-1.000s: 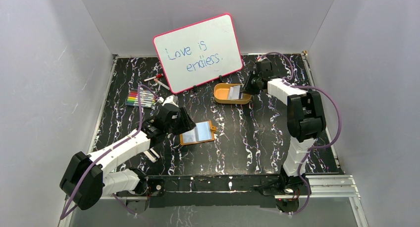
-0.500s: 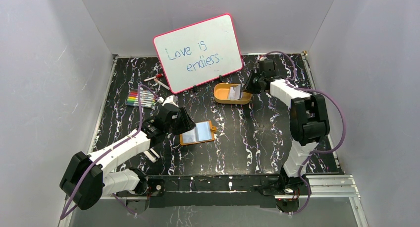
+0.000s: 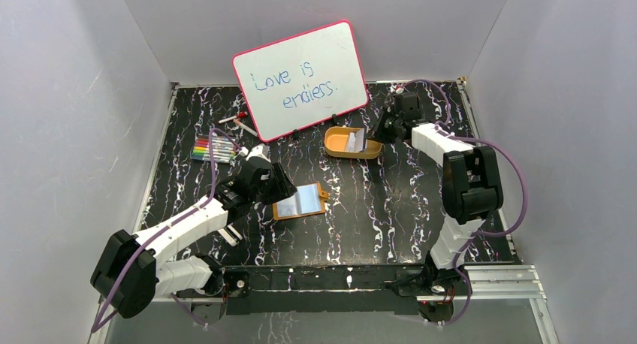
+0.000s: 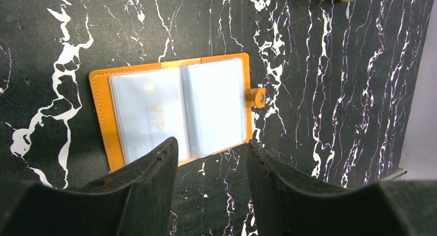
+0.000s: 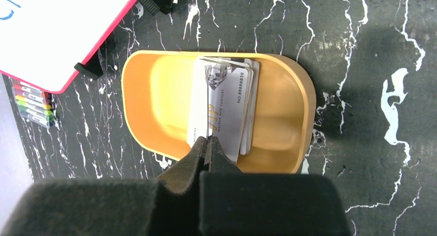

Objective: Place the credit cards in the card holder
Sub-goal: Pick up the credit card from the storage box.

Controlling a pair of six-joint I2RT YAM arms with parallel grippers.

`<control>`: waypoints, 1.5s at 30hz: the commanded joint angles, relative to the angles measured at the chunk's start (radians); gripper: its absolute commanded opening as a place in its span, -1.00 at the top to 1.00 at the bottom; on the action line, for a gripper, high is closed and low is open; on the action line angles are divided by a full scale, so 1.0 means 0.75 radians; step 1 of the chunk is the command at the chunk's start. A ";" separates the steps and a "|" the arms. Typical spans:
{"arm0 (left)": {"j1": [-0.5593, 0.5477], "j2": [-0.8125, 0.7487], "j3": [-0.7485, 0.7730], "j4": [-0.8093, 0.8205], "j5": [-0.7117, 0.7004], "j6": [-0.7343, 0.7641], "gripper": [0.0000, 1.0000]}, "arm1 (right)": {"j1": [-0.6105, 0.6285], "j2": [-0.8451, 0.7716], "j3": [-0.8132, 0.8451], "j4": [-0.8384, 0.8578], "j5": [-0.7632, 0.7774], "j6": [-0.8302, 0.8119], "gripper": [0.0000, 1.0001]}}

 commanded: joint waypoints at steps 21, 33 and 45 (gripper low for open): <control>0.009 -0.347 0.062 0.194 -0.144 0.081 -0.40 | -0.013 -0.573 -0.264 0.405 -0.563 0.199 1.00; 0.015 -0.230 -0.019 0.920 0.433 -0.034 -0.60 | 0.020 -0.802 -0.549 0.946 -0.975 0.620 1.00; 0.021 -0.041 -0.015 1.374 0.707 -0.173 -0.50 | 0.123 -0.774 -0.675 1.440 -0.997 0.964 1.00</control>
